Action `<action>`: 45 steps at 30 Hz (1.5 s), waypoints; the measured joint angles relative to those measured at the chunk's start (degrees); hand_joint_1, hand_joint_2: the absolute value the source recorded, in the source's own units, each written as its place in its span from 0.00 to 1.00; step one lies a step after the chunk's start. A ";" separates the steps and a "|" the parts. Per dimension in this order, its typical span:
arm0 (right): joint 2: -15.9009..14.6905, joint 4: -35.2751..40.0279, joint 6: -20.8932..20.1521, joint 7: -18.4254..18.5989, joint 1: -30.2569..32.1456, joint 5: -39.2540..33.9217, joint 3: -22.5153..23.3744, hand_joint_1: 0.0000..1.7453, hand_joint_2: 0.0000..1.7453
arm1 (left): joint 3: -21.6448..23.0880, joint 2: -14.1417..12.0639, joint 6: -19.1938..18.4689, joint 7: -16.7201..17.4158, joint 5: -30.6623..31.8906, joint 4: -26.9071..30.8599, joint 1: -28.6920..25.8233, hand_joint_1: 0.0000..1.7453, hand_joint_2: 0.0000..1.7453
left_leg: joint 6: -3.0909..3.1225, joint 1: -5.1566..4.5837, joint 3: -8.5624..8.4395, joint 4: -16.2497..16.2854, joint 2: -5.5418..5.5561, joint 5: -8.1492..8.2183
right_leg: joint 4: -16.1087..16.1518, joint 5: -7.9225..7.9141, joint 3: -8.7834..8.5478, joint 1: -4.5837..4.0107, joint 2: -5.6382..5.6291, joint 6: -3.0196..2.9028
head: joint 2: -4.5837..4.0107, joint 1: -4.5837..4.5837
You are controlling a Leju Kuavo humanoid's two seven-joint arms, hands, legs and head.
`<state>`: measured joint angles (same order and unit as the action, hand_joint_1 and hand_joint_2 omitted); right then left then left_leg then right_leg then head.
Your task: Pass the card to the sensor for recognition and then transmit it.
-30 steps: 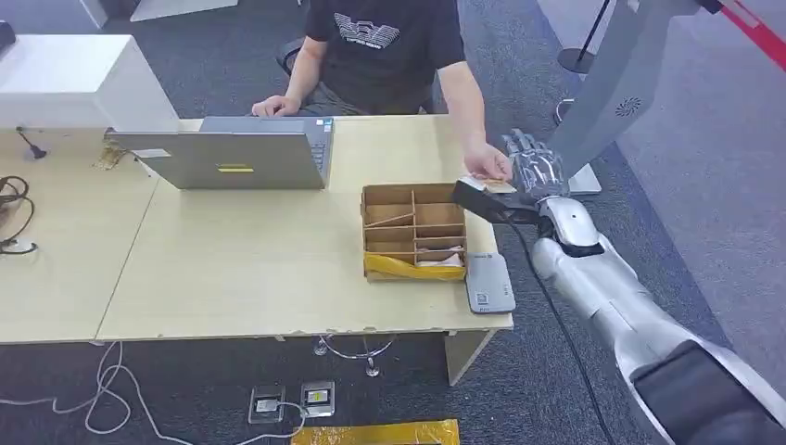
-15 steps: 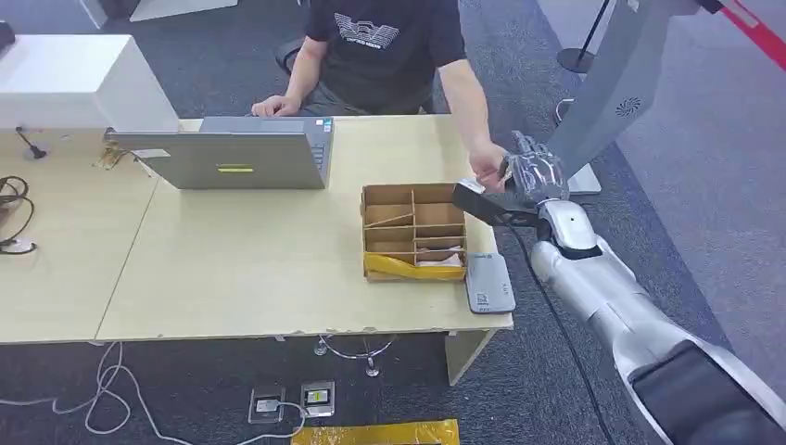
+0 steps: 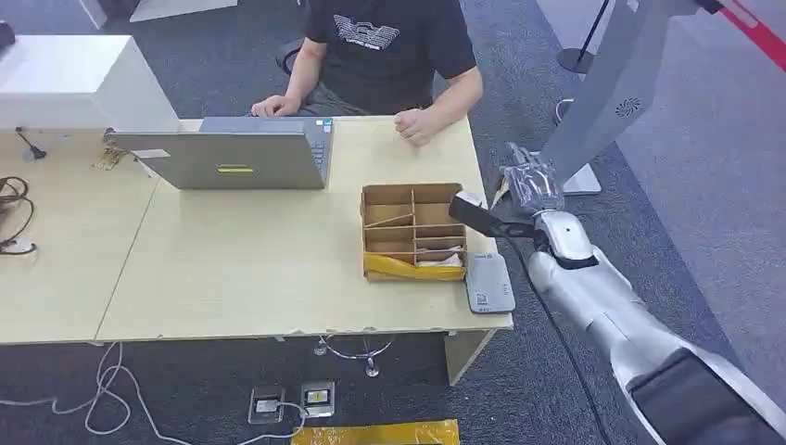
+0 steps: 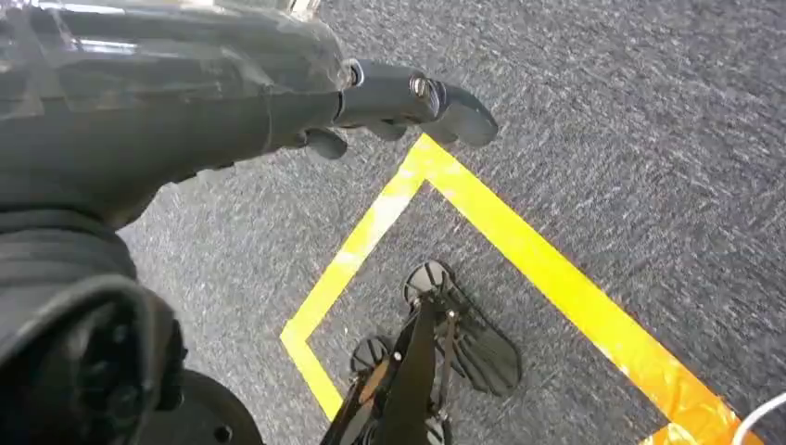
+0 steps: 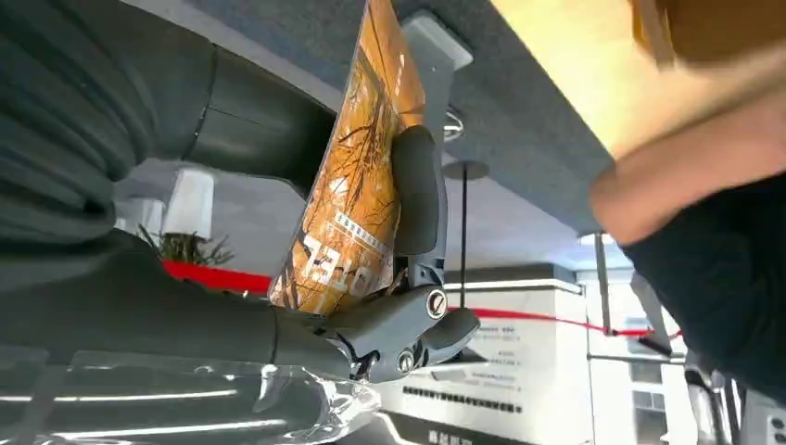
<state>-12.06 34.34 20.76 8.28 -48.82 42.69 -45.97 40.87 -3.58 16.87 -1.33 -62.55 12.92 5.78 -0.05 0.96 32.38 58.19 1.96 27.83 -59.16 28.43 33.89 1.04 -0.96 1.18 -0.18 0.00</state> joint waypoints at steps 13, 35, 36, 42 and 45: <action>-5.01 7.96 0.96 2.91 11.65 -5.03 0.11 1.00 1.00 | 0.15 -0.07 1.03 1.95 -0.29 0.00 -0.19 0.00 0.00 | 0.02 -0.01 -0.04 0.00 -0.08 0.03 | 0.04 0.00 -0.02 0.01 -0.05 0.00 | 0.00 -0.04; -12.18 31.39 -0.13 6.47 21.31 -4.61 3.91 1.00 1.00 | 1.40 -0.61 0.63 1.44 -0.98 0.00 -0.17 0.00 0.00 | 0.01 -0.01 -0.07 0.00 -0.20 0.04 | 0.03 -0.01 -0.03 0.01 -0.14 0.00 | 0.00 -0.02; -12.18 31.98 -0.55 6.34 21.57 -4.63 4.02 1.00 1.00 | 1.46 -0.61 0.66 1.44 -1.05 0.00 -0.17 0.00 0.00 | 0.01 -0.01 -0.07 0.00 -0.20 0.04 | 0.03 -0.01 -0.03 0.01 -0.14 0.00 | 0.00 -0.02; -11.70 32.94 -2.45 4.18 22.97 -5.33 4.22 1.00 1.00 | 1.62 -0.52 0.94 1.51 -1.34 0.00 -0.15 0.00 0.00 | 0.01 -0.01 -0.06 0.00 -0.20 0.04 | 0.02 -0.01 -0.03 0.00 -0.14 0.00 | 0.00 -0.02; -11.08 32.64 -2.45 2.80 23.20 -6.07 4.20 1.00 1.00 | 1.66 -0.48 0.85 1.51 -1.36 0.00 -0.11 0.00 0.00 | 0.01 -0.01 -0.06 0.00 -0.20 0.04 | 0.02 -0.01 -0.03 0.00 -0.14 0.00 | 0.00 -0.04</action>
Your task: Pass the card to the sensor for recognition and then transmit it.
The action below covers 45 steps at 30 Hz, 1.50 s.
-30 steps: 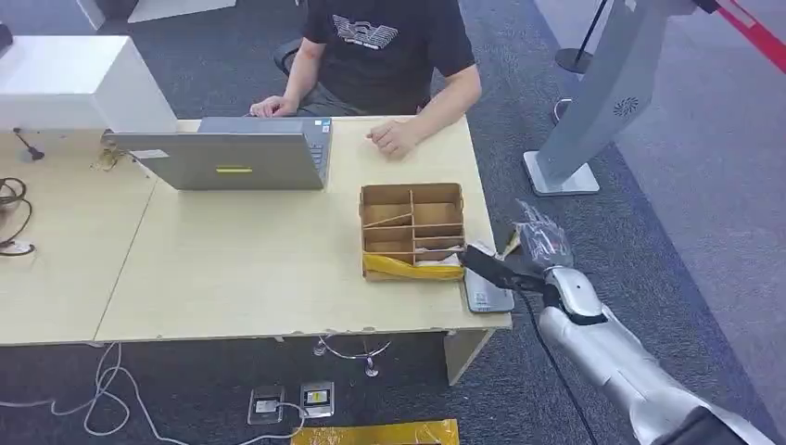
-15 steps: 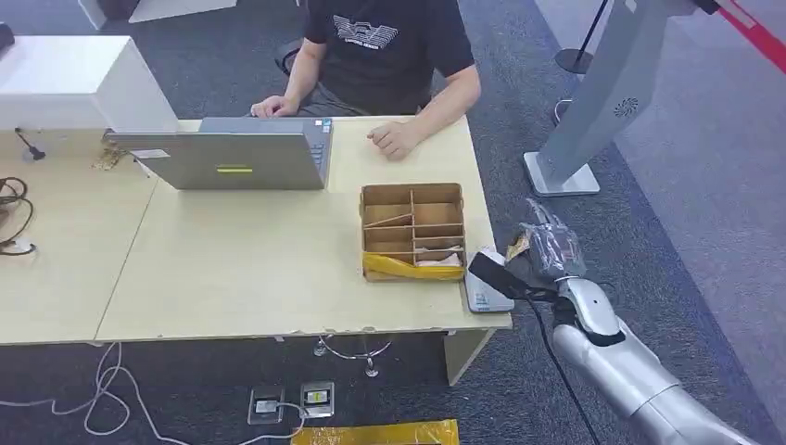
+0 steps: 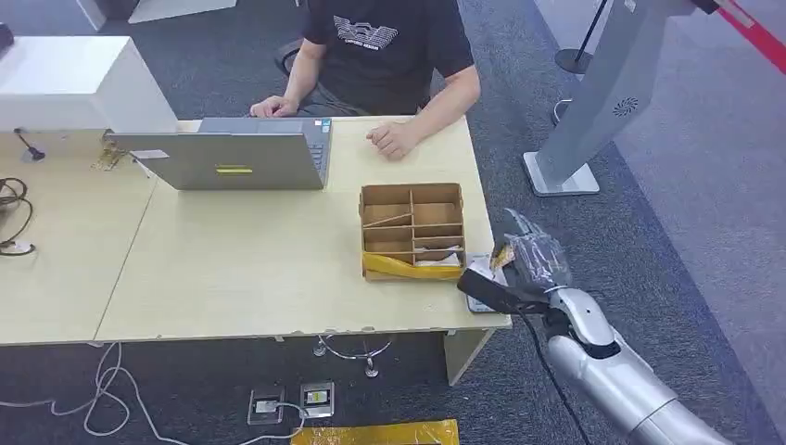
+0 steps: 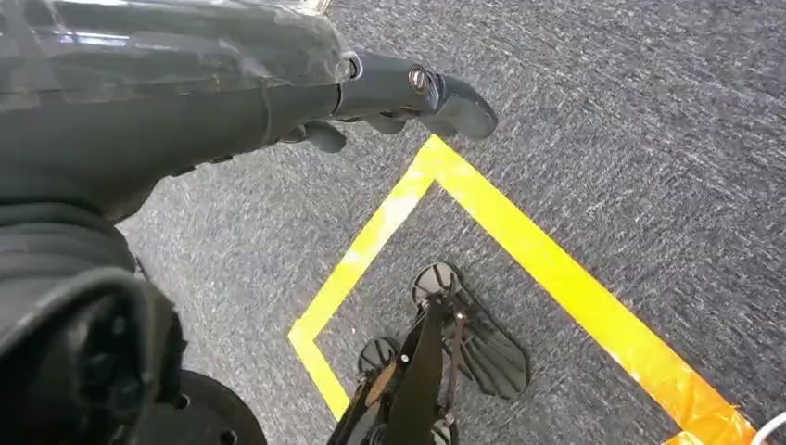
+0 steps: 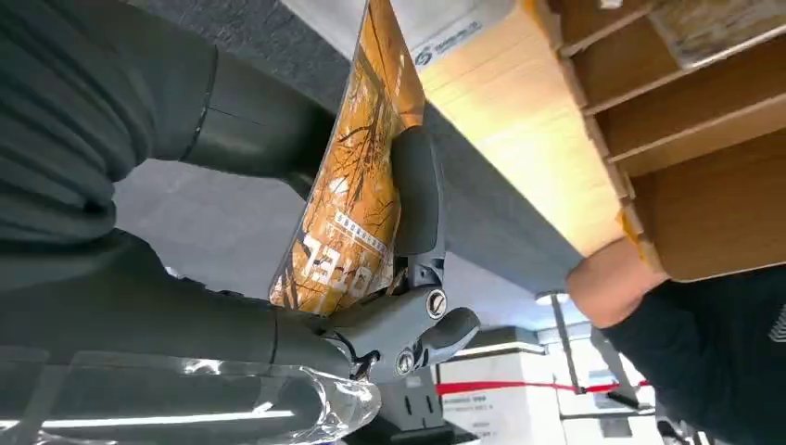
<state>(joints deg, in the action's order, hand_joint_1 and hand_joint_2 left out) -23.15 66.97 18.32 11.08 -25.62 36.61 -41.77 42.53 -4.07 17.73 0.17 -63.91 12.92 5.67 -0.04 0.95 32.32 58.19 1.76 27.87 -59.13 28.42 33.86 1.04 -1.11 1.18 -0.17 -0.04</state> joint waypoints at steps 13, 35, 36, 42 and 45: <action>2.51 -6.93 1.46 -3.45 1.39 -3.30 0.00 1.00 1.00 | 1.05 0.02 -0.29 -0.04 0.35 0.00 0.01 0.00 0.00 | 0.00 0.00 0.01 0.00 0.00 0.00 | 0.00 0.00 0.01 0.00 0.00 0.00 | 0.00 0.00; 4.26 -13.42 3.19 -6.32 -0.22 -6.28 0.11 1.00 1.00 | 1.99 -0.11 -0.81 -0.22 -0.02 0.00 0.02 0.00 0.00 | -0.01 0.00 -0.12 0.00 0.00 0.00 | 0.00 -0.02 -0.12 0.00 0.00 0.01 | 0.00 0.00; 4.33 -13.46 3.19 -6.67 -0.28 -6.58 0.18 1.00 1.00 | 2.05 -0.11 -0.79 -0.22 -0.07 0.00 0.02 0.00 0.00 | -0.01 0.00 -0.12 0.00 0.00 0.00 | 0.00 -0.02 -0.12 0.00 0.00 0.01 | 0.00 0.02; 4.39 -10.88 2.06 -4.94 -0.83 -6.47 0.83 1.00 1.00 | 2.47 -0.13 -0.94 -0.90 -0.13 0.00 0.02 0.00 0.00 | -0.01 0.00 -0.10 0.00 0.00 0.00 | -0.01 -0.02 -0.11 0.00 0.00 0.01 | 0.00 0.02; 3.72 -7.26 1.18 -3.30 -1.94 -4.86 1.64 1.00 1.00 | 2.56 -0.13 -1.05 -1.27 -0.24 0.00 0.02 0.00 0.00 | -0.01 0.00 -0.10 0.00 0.00 0.00 | -0.01 -0.02 -0.10 0.00 -0.01 0.01 | 0.00 0.02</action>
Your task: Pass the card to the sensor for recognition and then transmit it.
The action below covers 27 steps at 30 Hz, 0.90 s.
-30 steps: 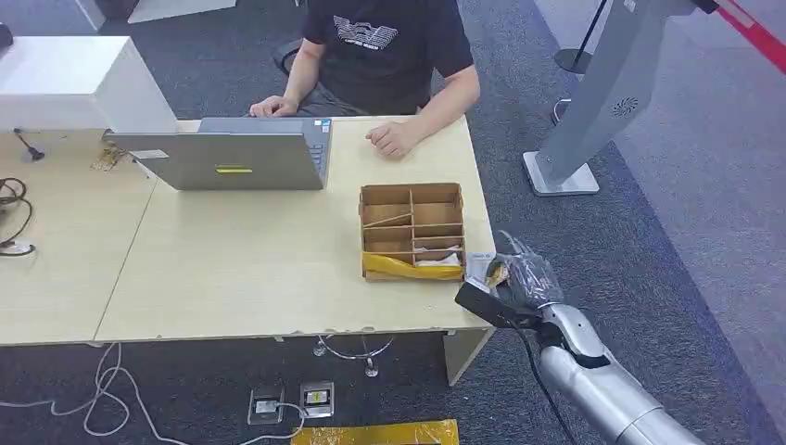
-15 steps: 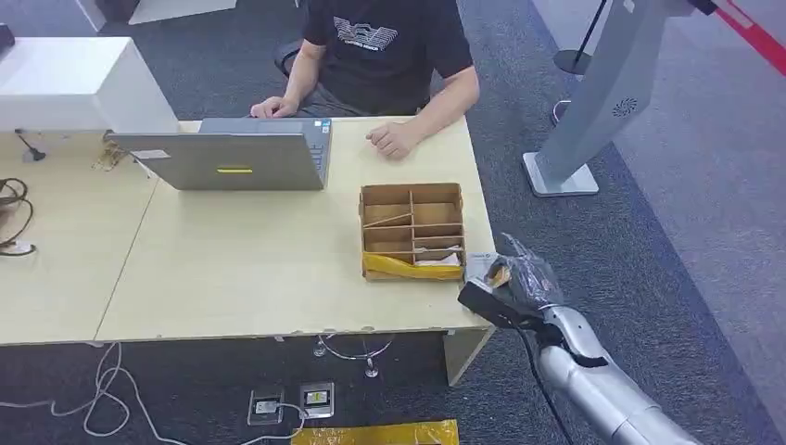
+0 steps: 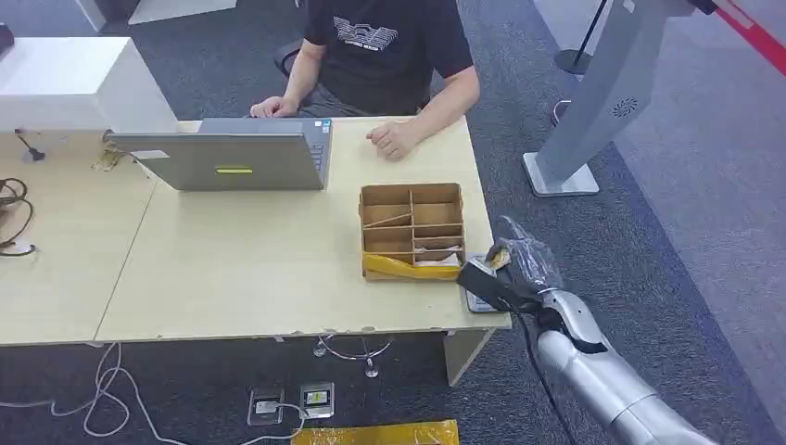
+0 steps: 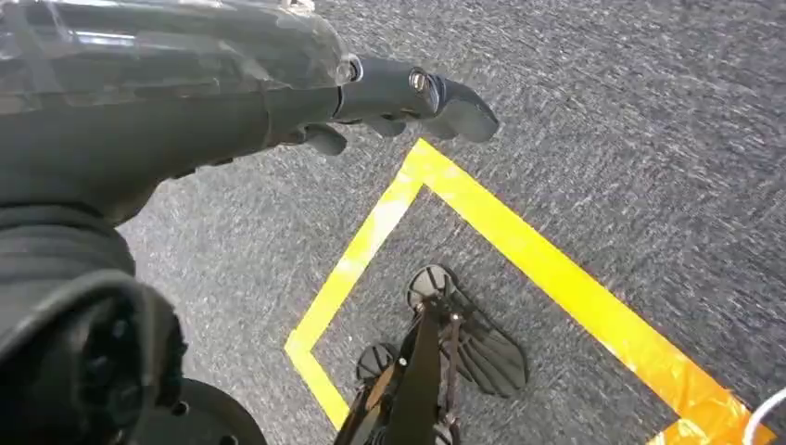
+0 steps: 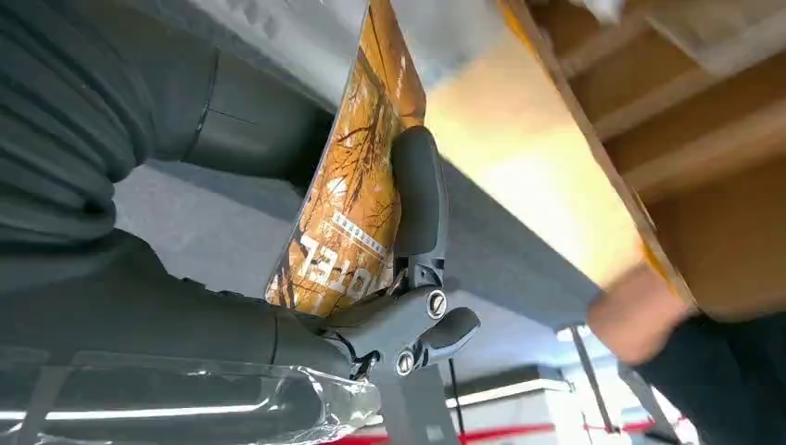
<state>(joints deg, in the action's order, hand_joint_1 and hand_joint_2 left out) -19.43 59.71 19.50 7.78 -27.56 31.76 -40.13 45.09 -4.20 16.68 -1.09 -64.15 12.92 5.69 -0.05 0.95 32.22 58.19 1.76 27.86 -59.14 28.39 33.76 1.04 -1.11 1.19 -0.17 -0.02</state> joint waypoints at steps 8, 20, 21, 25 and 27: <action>-2.56 11.70 -3.78 3.50 -7.43 3.48 1.25 1.00 1.00 | 0.28 0.00 0.20 -0.02 -1.16 0.00 0.00 0.00 0.00 | 0.01 -0.01 -0.02 0.00 -0.02 -0.02 | 0.00 -0.04 0.01 0.00 -0.02 0.00 | 0.00 -0.02; -1.69 14.22 -8.70 0.79 -15.91 3.11 -0.32 1.00 1.00 | 1.18 0.09 -0.22 -0.02 -0.70 0.00 0.12 0.00 0.00 | 0.01 0.00 0.05 0.00 0.00 -0.02 | -0.02 -0.04 0.00 0.00 0.00 0.00 | 0.00 -0.02; -1.19 13.61 -8.72 0.48 -16.33 2.89 -0.80 1.00 1.00 | 1.33 0.09 -0.26 -0.02 -0.66 0.00 0.16 0.00 0.00 | 0.01 0.00 0.05 0.00 0.00 -0.02 | -0.03 -0.04 0.01 0.00 0.00 0.00 | 0.00 -0.02; 1.33 10.34 -8.79 -1.46 -17.86 2.30 -2.84 1.00 1.00 | 1.57 0.11 -0.39 -0.02 -0.63 0.00 0.31 0.00 0.00 | 0.01 0.01 0.07 0.00 0.02 -0.02 | -0.03 -0.04 0.01 -0.01 0.02 0.00 | 0.00 -0.02; 2.83 7.99 -8.53 -2.55 -18.63 1.64 -4.06 1.00 1.00 | 1.75 0.11 -0.39 -0.02 -0.63 0.00 0.33 0.00 0.00 | 0.00 0.01 0.06 0.00 0.02 -0.02 | -0.04 -0.04 0.02 -0.01 0.01 0.00 | 0.00 -0.02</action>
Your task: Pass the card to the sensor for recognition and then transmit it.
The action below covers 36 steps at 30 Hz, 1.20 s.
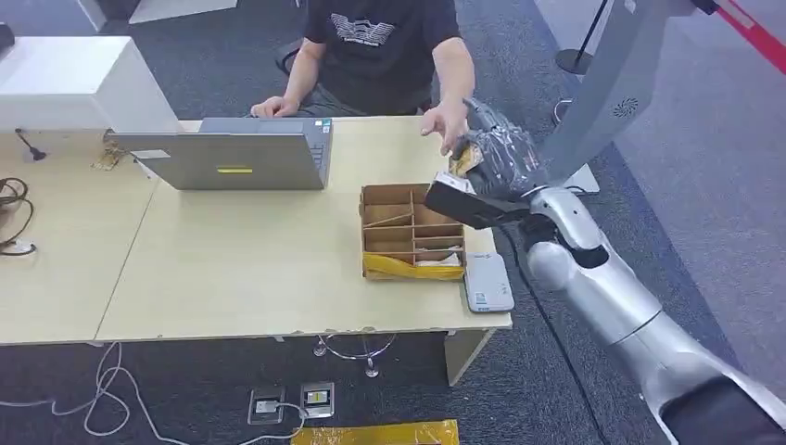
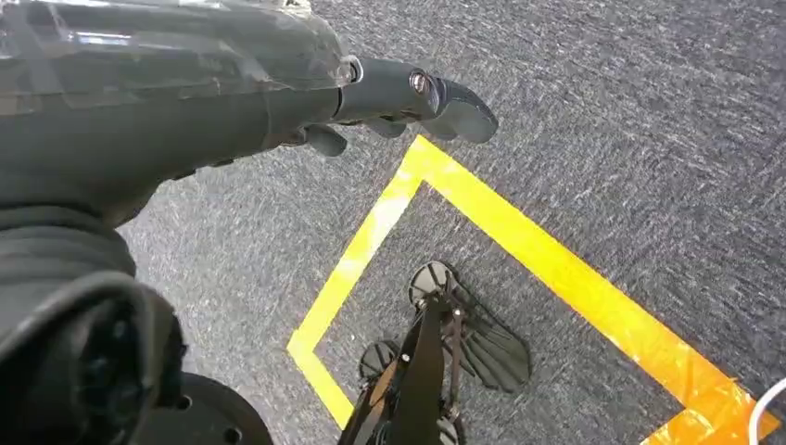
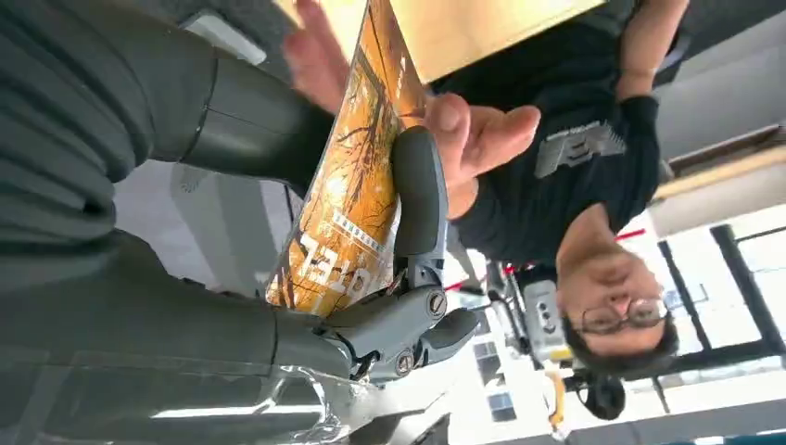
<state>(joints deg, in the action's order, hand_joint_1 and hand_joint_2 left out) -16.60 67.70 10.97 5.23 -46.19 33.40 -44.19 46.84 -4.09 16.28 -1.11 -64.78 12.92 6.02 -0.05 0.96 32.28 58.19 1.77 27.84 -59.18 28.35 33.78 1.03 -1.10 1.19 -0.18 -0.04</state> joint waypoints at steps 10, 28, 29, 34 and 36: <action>5.32 -11.46 2.36 -2.30 -2.61 -1.44 -3.97 1.00 1.00 | 0.98 0.02 -0.15 0.31 0.11 0.00 0.02 0.00 0.00 | -0.01 -0.01 0.01 0.00 0.04 -0.01 | 0.02 0.00 0.00 0.00 0.02 0.00 | 0.00 0.02; 7.07 -20.44 6.60 -1.58 -3.12 2.80 -7.96 0.00 1.00 | 1.44 0.02 -0.33 0.26 0.11 0.00 0.00 0.00 0.00 | -0.01 -0.01 0.00 0.00 0.02 -0.01 | 0.02 0.00 0.02 0.00 0.01 0.00 | 0.00 0.02; 7.07 -20.62 6.73 -1.31 -3.13 3.15 -8.18 0.00 1.00 | 1.44 0.02 -0.33 0.24 0.07 0.00 0.00 0.00 0.00 | -0.01 -0.01 0.00 0.00 0.02 -0.01 | 0.02 0.00 0.02 0.00 0.01 0.00 | 0.00 0.02; 6.96 -20.90 7.15 0.81 -3.09 4.54 -9.06 0.00 1.00 | 1.44 0.02 -0.13 0.04 -1.07 0.00 -0.01 0.00 0.00 | -0.01 -0.01 -0.06 0.00 -0.02 -0.01 | 0.02 0.00 0.03 0.00 -0.03 0.00 | 0.00 0.00; 6.38 -20.29 7.15 2.73 -2.77 5.00 -9.10 0.00 1.00 | 1.44 0.04 0.04 0.08 -1.29 0.00 -0.04 0.00 0.00 | -0.01 -0.01 -0.06 0.00 -0.01 -0.01 | 0.03 0.00 0.03 0.00 -0.02 0.00 | 0.00 0.02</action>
<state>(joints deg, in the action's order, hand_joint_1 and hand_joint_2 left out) -10.22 47.41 18.12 7.95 -48.96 38.40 -53.29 48.28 -4.04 16.33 -1.03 -66.07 12.92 5.99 -0.06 0.96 32.22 58.19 1.76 27.83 -59.15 28.36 33.81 1.04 -1.12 1.19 -0.17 -0.02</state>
